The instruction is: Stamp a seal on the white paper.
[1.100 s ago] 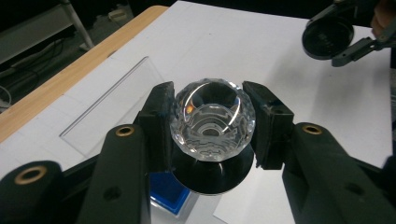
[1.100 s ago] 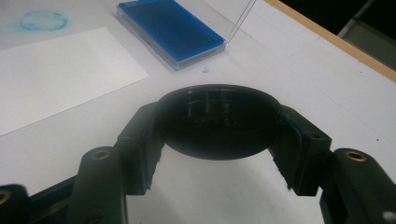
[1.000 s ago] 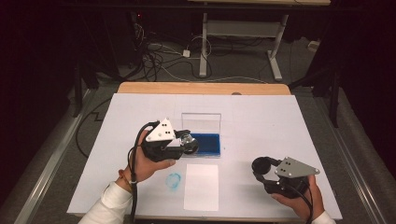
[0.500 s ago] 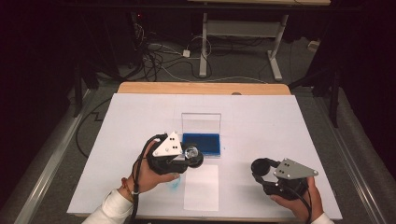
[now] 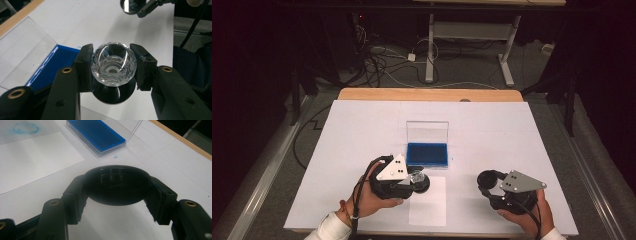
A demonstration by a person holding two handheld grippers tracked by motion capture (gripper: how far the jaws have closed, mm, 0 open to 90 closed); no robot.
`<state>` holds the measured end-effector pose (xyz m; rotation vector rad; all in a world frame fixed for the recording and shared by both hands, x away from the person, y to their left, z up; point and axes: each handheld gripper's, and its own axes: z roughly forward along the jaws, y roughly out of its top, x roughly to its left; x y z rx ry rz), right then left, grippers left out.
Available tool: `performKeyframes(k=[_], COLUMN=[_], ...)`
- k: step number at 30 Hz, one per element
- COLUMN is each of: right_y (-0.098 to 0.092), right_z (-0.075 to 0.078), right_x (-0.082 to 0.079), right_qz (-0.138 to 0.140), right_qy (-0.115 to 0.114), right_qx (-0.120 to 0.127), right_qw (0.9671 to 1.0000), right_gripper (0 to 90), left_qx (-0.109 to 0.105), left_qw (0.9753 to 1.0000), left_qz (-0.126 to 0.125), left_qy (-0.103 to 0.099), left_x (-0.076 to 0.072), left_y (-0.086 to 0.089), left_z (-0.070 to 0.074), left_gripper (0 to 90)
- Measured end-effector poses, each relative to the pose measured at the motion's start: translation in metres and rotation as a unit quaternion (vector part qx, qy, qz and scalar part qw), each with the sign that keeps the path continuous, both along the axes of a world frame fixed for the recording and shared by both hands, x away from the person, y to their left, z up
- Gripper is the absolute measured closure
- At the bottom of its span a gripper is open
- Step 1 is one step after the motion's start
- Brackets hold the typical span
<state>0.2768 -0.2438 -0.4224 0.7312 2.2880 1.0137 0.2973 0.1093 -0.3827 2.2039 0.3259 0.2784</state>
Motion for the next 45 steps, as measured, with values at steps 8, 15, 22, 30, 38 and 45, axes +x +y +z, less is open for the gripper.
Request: performKeyframes(k=[8,15,22,30,38,45], right_y=[-0.001,-0.002,-0.002,-0.001,-0.001,-0.001], right_z=[0.0,-0.002,-0.003,-0.003,-0.004,-0.004], right_x=[-0.001,0.001,0.001,0.001,0.001,0.001], right_qz=[-0.002,-0.001,0.002,0.004,0.004,0.006], right_qy=[-0.001,0.003,0.003,0.003,0.004,0.005], right_qx=[-0.003,-0.007,-0.008,-0.011,-0.012,-0.014], right_qw=[1.0,1.0,1.0,0.9999,0.9999,0.9999], right_gripper=[39.2,39.2,39.2,39.2,39.2,39.2], left_qx=[0.01,0.038,0.051,0.064,0.081,0.084], left_qw=[0.9998,0.9985,0.9973,0.9963,0.995,0.9947], left_qz=[-0.014,-0.027,-0.034,-0.037,-0.039,-0.04], left_qy=[0.013,0.027,0.041,0.045,0.043,0.044], left_x=[-0.001,0.002,0.003,0.003,0.003,0.005], left_y=[-0.006,-0.016,-0.02,-0.025,-0.029,-0.029], left_z=[-0.012,-0.029,-0.037,-0.045,-0.052,-0.054], left_gripper=[54.9,54.9,54.9,54.9,54.9,54.9])
